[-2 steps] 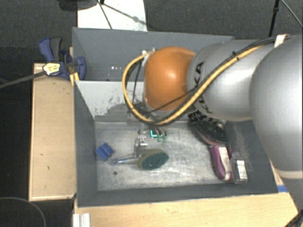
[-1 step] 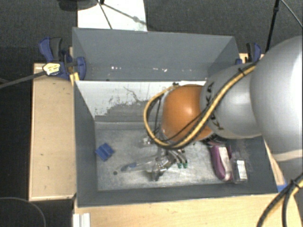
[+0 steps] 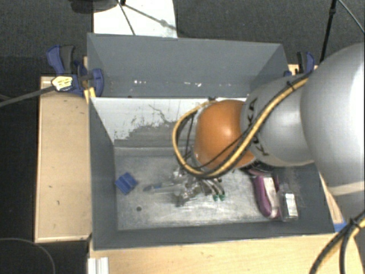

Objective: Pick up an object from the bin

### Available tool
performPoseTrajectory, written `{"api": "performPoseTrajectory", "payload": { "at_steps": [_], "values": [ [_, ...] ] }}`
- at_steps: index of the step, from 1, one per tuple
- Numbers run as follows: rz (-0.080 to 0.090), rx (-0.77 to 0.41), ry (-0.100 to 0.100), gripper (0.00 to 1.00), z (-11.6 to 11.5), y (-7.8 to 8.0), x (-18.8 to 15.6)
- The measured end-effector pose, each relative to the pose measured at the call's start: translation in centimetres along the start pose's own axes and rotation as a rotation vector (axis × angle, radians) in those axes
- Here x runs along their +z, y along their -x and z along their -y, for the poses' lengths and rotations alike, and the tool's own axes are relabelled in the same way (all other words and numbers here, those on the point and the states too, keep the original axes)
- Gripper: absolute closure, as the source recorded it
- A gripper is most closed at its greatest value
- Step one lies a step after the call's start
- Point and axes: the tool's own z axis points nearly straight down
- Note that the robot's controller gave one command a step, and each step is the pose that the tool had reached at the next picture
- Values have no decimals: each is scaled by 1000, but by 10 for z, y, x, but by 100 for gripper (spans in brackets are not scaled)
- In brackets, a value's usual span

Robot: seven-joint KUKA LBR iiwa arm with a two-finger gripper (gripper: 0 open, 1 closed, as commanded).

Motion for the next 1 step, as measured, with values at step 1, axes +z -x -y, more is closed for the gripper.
{"api": "performPoseTrajectory", "payload": {
  "at_steps": [1],
  "values": [
    [-1,-89,-4,100,40,-9,-139]
  ]
}}
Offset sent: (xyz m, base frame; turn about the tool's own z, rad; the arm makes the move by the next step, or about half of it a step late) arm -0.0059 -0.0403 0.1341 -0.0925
